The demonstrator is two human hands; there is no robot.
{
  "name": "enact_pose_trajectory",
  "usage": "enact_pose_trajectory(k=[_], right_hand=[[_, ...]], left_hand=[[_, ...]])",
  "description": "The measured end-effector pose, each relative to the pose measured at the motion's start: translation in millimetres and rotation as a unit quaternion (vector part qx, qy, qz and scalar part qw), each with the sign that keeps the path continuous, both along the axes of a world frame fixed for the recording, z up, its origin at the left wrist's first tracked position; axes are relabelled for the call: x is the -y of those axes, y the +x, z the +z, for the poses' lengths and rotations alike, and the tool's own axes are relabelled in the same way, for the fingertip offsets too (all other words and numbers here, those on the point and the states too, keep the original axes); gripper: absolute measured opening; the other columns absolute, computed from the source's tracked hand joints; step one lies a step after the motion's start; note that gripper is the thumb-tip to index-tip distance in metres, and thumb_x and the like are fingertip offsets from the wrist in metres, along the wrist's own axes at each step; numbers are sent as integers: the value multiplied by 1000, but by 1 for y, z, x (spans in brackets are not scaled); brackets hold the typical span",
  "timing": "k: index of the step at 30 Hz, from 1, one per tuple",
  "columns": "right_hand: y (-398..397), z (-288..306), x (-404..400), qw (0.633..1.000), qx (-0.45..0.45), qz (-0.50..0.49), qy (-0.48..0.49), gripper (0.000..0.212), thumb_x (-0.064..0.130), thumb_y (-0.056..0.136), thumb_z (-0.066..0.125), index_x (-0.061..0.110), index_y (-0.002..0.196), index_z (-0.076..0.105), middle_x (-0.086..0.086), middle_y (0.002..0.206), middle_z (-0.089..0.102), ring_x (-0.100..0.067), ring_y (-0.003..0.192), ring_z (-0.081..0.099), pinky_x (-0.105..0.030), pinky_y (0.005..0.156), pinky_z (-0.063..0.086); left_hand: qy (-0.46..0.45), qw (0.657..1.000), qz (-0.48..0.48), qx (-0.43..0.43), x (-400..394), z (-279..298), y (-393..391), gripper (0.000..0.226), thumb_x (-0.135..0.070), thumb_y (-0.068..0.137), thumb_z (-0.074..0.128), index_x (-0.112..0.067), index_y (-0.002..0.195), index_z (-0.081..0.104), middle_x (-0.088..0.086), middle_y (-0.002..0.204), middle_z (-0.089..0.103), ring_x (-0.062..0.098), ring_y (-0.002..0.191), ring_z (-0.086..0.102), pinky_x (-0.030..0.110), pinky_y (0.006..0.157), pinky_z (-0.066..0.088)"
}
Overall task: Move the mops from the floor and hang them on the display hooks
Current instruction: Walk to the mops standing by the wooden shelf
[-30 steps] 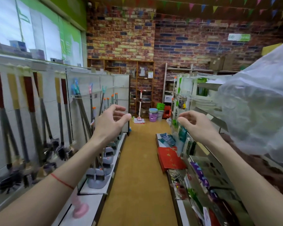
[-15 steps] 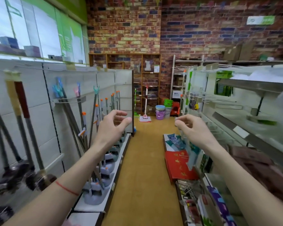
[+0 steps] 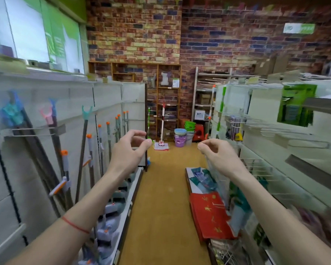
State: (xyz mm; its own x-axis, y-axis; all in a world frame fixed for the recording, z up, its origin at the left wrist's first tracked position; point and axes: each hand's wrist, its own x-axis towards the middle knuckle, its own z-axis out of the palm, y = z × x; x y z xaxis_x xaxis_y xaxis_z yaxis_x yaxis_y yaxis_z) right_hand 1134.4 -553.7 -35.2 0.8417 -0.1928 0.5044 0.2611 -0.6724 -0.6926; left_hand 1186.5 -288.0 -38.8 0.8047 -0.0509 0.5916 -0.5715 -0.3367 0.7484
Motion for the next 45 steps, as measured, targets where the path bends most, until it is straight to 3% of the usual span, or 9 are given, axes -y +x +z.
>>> enact_pose_trajectory(k=[4, 8, 18, 23, 31, 38, 45], right_hand=[[82, 2, 12, 1000, -4, -7, 6, 22, 37, 99, 60, 21, 108, 72, 9, 101, 72, -8, 98, 65, -32, 86, 52], [161, -5, 31, 1000, -9, -8, 5, 17, 37, 98, 60, 26, 105, 71, 14, 99, 71, -5, 97, 65, -31, 85, 51], [397, -23, 110, 1000, -2, 0, 25, 15, 38, 96, 61, 29, 103, 70, 12, 100, 72, -7, 95, 66, -36, 87, 56], [509, -11, 141, 999, -12, 21, 26, 12, 36, 98, 61, 28, 103, 70, 10, 100, 72, -8, 96, 66, -31, 83, 54], [682, -17, 158, 999, -27, 35, 7, 8, 36, 97, 62, 33, 94, 68, 10, 93, 71, -7, 89, 65, -26, 71, 50], [843, -20, 167, 999, -31, 10, 9, 12, 35, 99, 60, 27, 102, 68, 7, 98, 71, -11, 94, 66, -27, 74, 49], [975, -3, 188, 999, -21, -3, 32, 7, 35, 98, 60, 31, 100, 65, 6, 97, 73, -11, 94, 68, -32, 80, 54]], left_hand=[[-4, 1000, 1, 8, 15, 7, 87, 31, -33, 97, 70, -21, 125, 65, -10, 103, 71, 4, 101, 67, 21, 81, 50], [2, 1000, -11, 2, 37, 1, 164, 31, -32, 97, 70, -20, 126, 65, -7, 105, 72, 6, 102, 67, 24, 85, 52], [16, 1000, -3, -1, 112, -14, 390, 34, -36, 97, 70, -23, 127, 62, -13, 104, 69, 0, 101, 64, 15, 79, 46], [8, 1000, 13, -11, 135, -10, 496, 25, -38, 96, 71, -27, 117, 67, -14, 105, 71, -2, 101, 65, 12, 77, 45], [3, 999, 37, -16, 151, -17, 661, 27, -33, 97, 70, -21, 121, 67, -8, 107, 70, 0, 101, 64, 13, 78, 44], [-11, 1000, 23, -5, 161, -21, 834, 28, -35, 97, 70, -20, 121, 68, -7, 107, 71, 4, 102, 66, 15, 78, 46], [-22, 1000, 8, -6, 185, -3, 989, 27, -33, 96, 72, -21, 120, 67, -12, 100, 71, 2, 96, 67, 2, 67, 45]])
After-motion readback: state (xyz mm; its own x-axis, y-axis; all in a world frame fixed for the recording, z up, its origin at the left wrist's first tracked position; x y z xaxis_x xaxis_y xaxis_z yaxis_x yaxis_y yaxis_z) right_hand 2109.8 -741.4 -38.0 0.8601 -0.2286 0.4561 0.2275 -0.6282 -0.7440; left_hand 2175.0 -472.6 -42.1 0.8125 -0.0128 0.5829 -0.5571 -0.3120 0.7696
